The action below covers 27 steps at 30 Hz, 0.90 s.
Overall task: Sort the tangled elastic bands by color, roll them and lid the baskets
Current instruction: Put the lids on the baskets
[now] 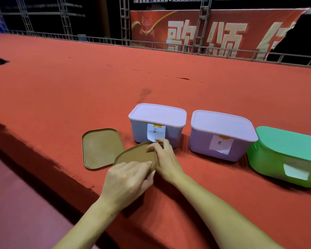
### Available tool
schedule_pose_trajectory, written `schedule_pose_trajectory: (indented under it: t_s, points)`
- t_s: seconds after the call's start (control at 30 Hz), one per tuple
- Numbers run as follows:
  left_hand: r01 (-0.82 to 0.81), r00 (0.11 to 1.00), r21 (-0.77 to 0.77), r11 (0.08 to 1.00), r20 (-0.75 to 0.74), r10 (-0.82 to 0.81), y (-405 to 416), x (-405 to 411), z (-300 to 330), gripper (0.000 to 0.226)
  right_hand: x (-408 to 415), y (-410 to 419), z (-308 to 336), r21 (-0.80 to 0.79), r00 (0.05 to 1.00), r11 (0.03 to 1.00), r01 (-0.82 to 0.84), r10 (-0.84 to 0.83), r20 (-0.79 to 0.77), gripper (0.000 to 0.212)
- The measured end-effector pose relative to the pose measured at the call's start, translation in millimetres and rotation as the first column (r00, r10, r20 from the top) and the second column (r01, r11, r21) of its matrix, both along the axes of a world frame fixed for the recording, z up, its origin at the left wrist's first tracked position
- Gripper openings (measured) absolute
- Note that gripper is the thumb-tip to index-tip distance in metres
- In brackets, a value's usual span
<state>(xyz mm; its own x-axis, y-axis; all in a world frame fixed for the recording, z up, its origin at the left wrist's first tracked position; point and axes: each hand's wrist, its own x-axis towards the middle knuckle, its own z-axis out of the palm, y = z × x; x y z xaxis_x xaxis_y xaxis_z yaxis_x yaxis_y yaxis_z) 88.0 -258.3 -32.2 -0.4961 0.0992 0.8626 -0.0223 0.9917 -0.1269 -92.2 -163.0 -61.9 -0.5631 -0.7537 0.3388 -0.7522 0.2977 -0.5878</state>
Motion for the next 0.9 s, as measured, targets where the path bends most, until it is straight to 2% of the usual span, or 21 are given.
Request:
schedule_pose_trajectory:
  t_s: [0.07,0.13,0.2,0.23,0.3,0.37,0.47,0.6,0.73,0.9]
  points:
    - [0.012,0.999,-0.034,0.999,-0.042,-0.013,12.9,-0.2,21.9,0.018,-8.5,21.9,7.5,-0.058,0.999,0.998,0.032,-0.034,-0.03,0.027]
    - [0.029,0.996,-0.02,0.999,-0.085,-0.03,22.8,-2.7,40.0,0.017,-19.2,48.9,18.8,-0.077,0.998,0.997,0.023,-0.028,-0.055,0.024]
    - [0.082,0.99,0.091,0.992,-0.123,-0.071,29.9,-11.9,52.2,0.017,-29.6,80.0,34.0,-0.065,0.998,0.997,0.039,-0.042,-0.046,0.022]
    - [0.12,0.986,0.182,0.976,-0.135,-0.096,32.6,-19.0,56.7,0.016,-34.4,96.5,42.5,-0.051,0.997,0.996,0.069,-0.07,-0.028,0.027]
    - [0.186,0.981,0.394,0.9,-0.116,-0.153,39.0,-35.6,64.8,0.016,-41.7,128.8,58.1,-0.026,0.992,0.992,0.12,-0.119,0.033,0.036]
    - [0.214,0.975,0.587,0.781,-0.082,-0.206,50.2,-53.1,73.2,0.019,-46.6,161.4,73.4,-0.046,0.986,0.987,0.152,-0.149,0.076,0.037]
    - [0.233,0.949,0.751,0.618,-0.037,-0.314,74.1,-78.4,82.5,0.018,-56.3,213.1,94.8,-0.102,0.978,0.977,0.189,-0.178,0.108,0.032]
    - [0.258,0.884,0.795,0.549,0.036,-0.467,109.5,-108.9,87.0,0.024,-68.8,284.3,115.2,-0.107,0.97,0.966,0.235,-0.226,0.086,0.024]
    - [0.338,0.795,0.852,0.4,-0.031,-0.606,155.4,-137.1,89.0,0.013,-78.8,353.3,120.7,-0.191,0.931,0.915,0.354,-0.327,0.161,0.027]
    - [0.375,0.766,0.9,0.221,-0.166,-0.621,220.1,-168.8,89.9,0.012,-79.0,422.9,116.3,-0.292,0.832,0.792,0.536,-0.435,0.345,0.043]
